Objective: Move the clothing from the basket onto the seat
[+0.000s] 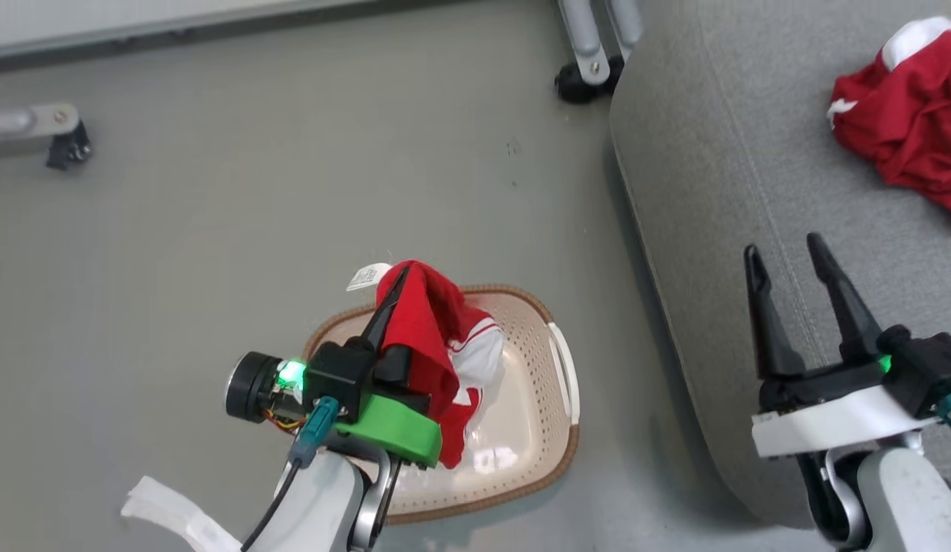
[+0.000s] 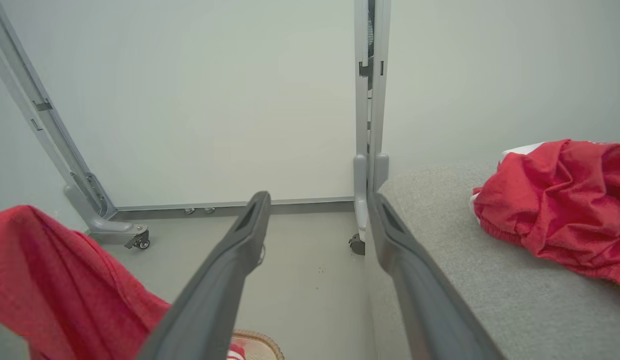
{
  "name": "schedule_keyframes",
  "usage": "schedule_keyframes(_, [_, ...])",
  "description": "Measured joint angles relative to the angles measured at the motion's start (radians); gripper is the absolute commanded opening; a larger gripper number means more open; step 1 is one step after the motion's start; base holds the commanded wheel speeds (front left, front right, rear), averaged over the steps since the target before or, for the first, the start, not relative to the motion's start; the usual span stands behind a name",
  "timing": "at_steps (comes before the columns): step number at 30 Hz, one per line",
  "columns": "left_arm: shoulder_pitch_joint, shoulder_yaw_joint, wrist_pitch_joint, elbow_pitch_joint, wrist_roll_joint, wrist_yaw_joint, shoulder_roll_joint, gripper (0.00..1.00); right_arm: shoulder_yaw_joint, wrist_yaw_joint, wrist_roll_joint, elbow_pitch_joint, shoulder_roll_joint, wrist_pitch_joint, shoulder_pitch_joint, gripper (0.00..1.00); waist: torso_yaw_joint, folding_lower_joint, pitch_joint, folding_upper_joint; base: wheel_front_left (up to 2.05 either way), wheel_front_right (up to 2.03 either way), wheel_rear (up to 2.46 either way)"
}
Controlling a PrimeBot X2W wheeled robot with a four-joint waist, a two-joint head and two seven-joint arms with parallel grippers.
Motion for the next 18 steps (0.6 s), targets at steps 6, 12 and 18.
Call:
schedule_keyframes(6, [0.069, 0.077, 0.0, -0.113, 0.018, -0.021, -0.015, 0.0, 0.037, 0.0, 0.002, 0.024, 0.003, 0.0, 0.079, 1.0, 0.011, 0.0, -0.151, 0.0, 0.0, 0.0, 0.0])
schedule_keyframes(12, [0.067, 0.119, 0.0, -0.147, 0.034, -0.036, -0.027, 0.0, 0.076, 0.0, 0.005, 0.035, 0.002, 0.0, 0.114, 1.0, 0.015, -0.0001, -0.271, 0.0, 0.0, 0.0, 0.0])
schedule_keyframes(18, [0.028, 0.114, 0.0, -0.132, 0.046, -0.042, -0.034, 0.0, 0.156, 0.0, 0.011, 0.028, -0.007, 0.0, 0.117, 1.0, 0.011, 0.0, -0.336, 0.0, 0.0, 0.0, 0.0])
